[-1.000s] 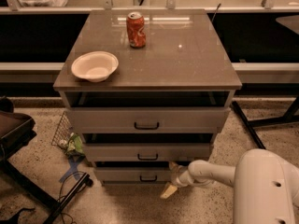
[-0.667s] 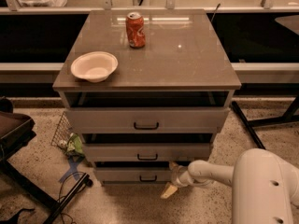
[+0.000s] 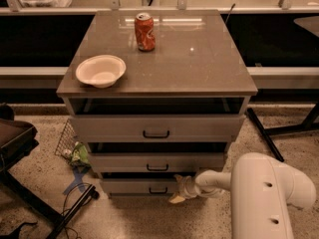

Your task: Open bottom drawer

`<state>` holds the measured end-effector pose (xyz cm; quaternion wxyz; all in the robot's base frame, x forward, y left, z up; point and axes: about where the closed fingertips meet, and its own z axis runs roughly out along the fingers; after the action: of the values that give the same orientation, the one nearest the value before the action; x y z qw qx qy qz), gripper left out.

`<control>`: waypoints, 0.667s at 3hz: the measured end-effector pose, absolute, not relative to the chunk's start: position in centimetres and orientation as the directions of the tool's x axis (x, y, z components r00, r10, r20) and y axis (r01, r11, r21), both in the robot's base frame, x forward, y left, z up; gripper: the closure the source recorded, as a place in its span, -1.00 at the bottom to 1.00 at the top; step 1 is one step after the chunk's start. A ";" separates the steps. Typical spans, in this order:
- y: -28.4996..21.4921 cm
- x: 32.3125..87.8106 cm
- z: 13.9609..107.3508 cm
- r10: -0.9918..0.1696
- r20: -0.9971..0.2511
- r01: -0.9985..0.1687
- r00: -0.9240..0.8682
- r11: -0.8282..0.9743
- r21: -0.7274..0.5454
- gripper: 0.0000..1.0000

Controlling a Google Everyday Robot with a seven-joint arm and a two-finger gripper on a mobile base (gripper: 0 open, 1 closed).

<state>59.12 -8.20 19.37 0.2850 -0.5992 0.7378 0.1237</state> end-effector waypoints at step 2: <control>-7.8 59.0 18.4 -0.821 -0.556 -0.959 -0.131 0.248 -0.140 0.61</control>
Offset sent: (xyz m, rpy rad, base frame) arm -0.0005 0.0021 -0.0083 -0.0120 0.0198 -0.0005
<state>58.97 -7.84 18.38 0.2726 -0.6000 0.7414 0.1263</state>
